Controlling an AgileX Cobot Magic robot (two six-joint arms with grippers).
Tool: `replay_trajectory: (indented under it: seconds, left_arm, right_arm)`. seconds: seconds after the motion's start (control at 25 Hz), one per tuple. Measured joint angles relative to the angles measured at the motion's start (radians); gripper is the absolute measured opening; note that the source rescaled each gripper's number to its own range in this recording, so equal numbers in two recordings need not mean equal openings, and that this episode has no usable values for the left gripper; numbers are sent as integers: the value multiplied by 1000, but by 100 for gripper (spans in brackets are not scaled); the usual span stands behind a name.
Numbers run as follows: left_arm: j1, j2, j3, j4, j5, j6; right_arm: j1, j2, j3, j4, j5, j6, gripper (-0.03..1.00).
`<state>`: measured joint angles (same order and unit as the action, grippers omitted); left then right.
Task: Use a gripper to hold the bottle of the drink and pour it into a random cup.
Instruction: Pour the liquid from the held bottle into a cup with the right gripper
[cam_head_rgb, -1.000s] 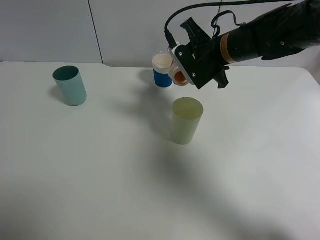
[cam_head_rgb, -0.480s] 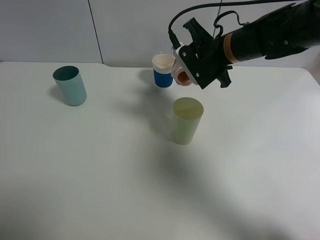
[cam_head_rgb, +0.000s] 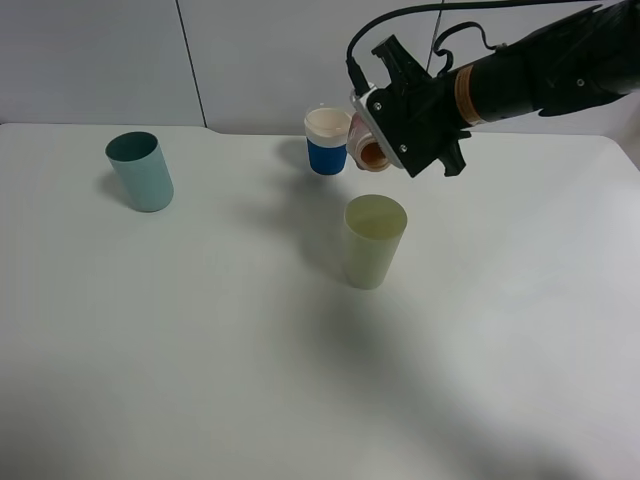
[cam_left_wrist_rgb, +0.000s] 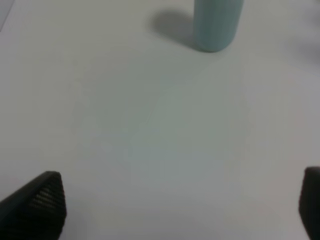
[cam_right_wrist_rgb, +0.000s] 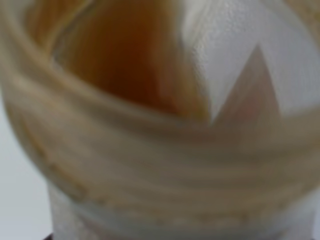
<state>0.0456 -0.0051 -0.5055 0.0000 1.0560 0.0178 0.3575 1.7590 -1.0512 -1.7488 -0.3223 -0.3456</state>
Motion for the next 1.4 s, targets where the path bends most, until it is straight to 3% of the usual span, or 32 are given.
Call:
replay_trajectory:
  seconds: [0.52,0.76,1.4]
  left_arm:
    - [0,0,0,0,0,0]
    - [0,0,0,0,0,0]
    - [0,0,0,0,0,0]
  right_arm:
    - [-3,0,0,0,-2,-102,2]
    - [-5,0,0,0,54,-183,2]
    - [12,0,0,0,75,-178,2]
